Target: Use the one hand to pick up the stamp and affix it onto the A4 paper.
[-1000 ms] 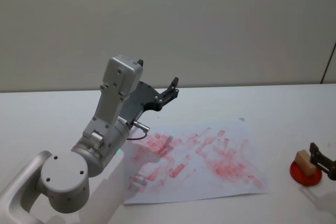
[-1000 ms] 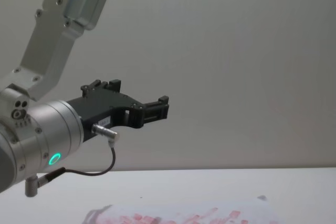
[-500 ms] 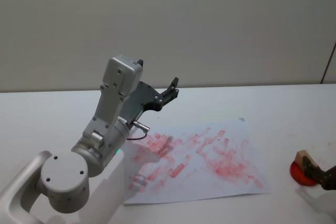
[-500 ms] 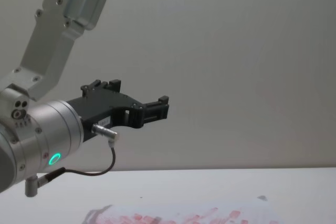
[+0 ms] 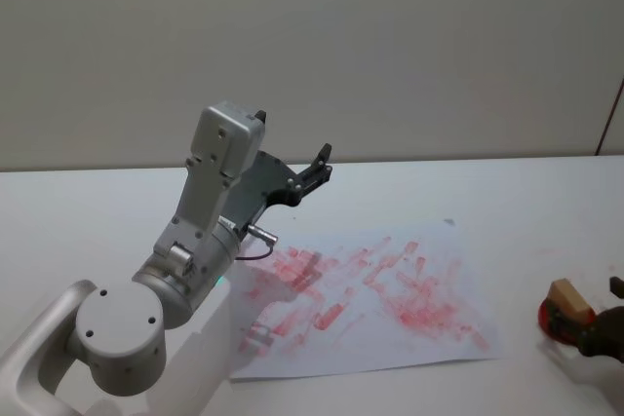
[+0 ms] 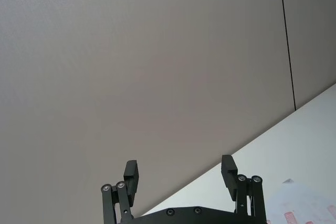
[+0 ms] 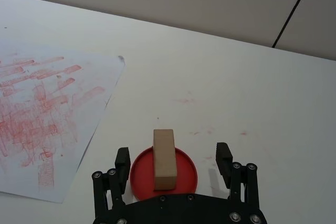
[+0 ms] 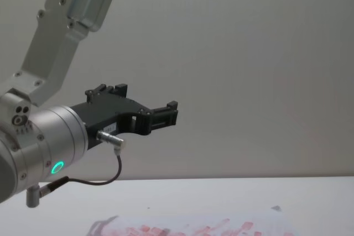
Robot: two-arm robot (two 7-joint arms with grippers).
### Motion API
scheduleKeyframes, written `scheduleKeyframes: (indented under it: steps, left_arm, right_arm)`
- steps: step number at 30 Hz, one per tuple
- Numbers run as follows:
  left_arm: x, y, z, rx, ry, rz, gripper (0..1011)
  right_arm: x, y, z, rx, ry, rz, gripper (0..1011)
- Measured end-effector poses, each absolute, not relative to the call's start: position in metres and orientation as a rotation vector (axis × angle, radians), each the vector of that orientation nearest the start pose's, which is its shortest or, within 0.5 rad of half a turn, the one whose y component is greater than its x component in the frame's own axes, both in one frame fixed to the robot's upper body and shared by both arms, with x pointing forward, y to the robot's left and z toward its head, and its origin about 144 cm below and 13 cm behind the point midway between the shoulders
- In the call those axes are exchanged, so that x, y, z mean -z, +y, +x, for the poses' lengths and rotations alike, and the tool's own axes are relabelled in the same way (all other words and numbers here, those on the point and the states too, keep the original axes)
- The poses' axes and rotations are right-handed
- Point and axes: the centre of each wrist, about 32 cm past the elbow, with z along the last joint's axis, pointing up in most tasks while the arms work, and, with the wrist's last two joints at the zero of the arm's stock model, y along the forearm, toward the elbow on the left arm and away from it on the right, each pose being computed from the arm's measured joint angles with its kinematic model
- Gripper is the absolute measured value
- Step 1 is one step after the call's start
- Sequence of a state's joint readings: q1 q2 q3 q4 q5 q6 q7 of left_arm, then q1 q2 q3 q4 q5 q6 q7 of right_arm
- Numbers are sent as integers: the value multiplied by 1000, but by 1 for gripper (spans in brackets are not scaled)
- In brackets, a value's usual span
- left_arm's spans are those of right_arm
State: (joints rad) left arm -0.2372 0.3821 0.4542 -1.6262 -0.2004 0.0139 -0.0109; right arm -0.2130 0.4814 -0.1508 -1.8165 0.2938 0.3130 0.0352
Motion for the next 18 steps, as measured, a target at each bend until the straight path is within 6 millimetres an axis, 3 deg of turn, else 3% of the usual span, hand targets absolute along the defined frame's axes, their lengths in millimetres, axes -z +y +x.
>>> scheduleKeyframes:
  steps: [4, 18]
  left_arm:
    - [-1204, 198, 492, -1124, -268, 61, 1001]
    - [-1204, 198, 492, -1124, -268, 61, 1001]
  right_arm:
    - [-1155, -285, 401, 1278, 136, -411, 995]
    - [-1153, -282, 411, 1260, 135, -425, 617]
